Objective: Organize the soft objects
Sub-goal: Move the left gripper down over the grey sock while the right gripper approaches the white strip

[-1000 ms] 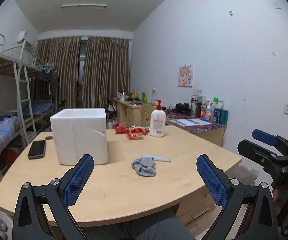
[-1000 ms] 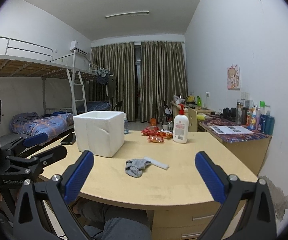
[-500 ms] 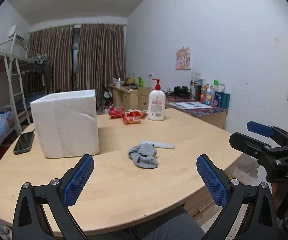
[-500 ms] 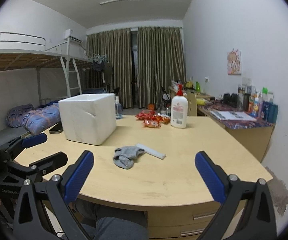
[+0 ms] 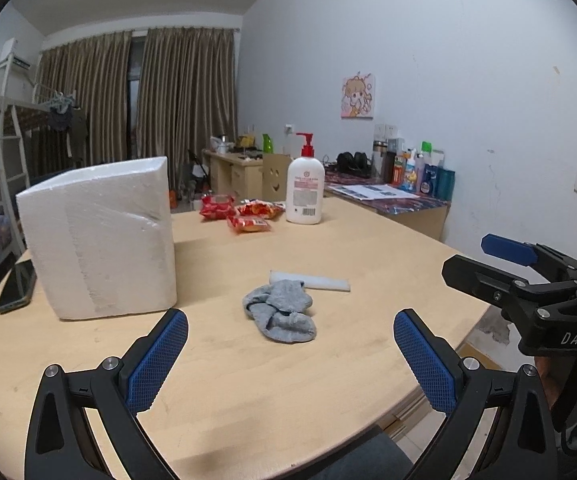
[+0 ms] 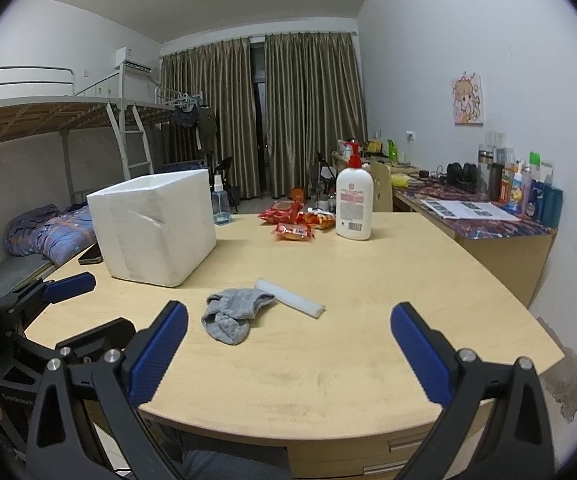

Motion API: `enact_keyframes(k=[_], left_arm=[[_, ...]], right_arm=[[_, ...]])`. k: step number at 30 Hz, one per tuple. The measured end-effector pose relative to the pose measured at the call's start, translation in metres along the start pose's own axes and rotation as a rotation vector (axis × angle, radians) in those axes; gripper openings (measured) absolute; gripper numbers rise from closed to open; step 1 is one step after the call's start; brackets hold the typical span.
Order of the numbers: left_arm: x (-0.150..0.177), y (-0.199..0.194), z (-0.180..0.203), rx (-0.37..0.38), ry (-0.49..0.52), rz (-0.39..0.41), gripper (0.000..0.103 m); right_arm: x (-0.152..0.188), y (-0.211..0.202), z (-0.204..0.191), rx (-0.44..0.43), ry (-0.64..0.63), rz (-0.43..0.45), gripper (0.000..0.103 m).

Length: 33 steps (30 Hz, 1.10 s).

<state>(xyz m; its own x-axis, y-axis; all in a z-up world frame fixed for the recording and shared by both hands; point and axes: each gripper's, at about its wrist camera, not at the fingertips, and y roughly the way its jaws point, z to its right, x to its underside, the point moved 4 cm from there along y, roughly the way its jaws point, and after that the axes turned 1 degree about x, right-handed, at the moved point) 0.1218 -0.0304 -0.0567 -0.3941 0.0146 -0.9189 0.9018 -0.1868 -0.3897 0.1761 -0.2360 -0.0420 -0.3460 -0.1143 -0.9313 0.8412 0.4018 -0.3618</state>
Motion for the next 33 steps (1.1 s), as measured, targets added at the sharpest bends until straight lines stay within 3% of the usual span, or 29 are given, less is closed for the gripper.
enact_keyframes(k=[33], left_arm=[[-0.001, 0.111, -0.018, 0.008, 0.024, -0.192, 0.103]], right_arm=[[0.004, 0.081, 0.043, -0.020, 0.060, -0.130, 0.103]])
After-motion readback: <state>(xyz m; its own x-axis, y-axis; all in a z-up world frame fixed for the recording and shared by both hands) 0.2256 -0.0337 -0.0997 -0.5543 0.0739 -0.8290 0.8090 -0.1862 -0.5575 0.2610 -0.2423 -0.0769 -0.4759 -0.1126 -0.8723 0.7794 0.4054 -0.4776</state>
